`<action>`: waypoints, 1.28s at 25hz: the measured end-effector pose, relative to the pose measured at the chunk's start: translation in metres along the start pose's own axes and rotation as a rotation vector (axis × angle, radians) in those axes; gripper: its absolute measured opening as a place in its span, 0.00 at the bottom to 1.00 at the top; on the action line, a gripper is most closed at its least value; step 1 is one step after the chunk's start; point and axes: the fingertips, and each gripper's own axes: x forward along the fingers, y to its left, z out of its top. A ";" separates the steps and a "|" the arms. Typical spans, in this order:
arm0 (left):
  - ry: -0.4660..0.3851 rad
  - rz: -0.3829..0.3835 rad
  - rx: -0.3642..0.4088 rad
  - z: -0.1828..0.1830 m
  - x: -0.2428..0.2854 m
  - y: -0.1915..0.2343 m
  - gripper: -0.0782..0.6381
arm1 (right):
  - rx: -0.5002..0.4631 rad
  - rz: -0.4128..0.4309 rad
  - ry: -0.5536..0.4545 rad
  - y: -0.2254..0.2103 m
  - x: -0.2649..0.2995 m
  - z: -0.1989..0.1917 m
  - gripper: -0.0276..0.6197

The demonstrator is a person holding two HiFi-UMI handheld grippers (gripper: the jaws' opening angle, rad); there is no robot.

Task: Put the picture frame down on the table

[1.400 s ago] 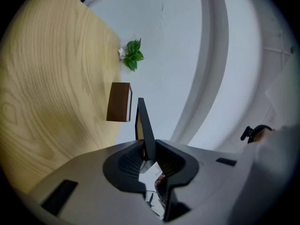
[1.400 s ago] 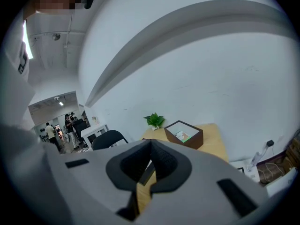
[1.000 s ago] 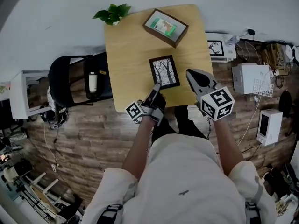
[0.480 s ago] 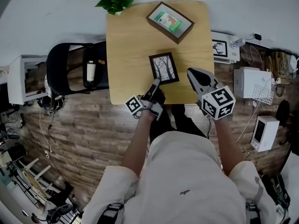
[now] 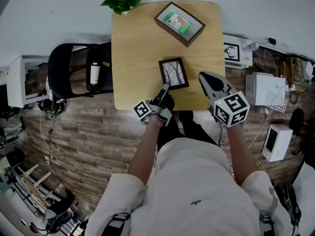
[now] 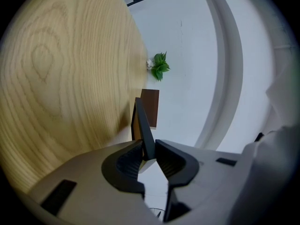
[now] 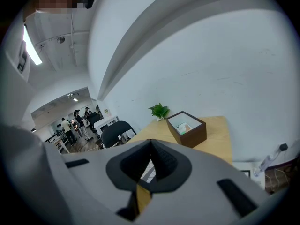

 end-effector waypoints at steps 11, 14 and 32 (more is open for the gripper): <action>0.003 0.042 0.041 0.002 0.004 0.010 0.20 | 0.005 0.004 0.008 -0.002 -0.001 -0.004 0.04; 0.016 0.068 0.077 0.002 0.004 0.014 0.19 | 0.008 0.005 0.012 -0.002 0.000 -0.006 0.04; 0.080 0.233 0.319 0.007 -0.004 0.042 0.19 | 0.000 -0.011 0.029 -0.008 -0.001 -0.014 0.04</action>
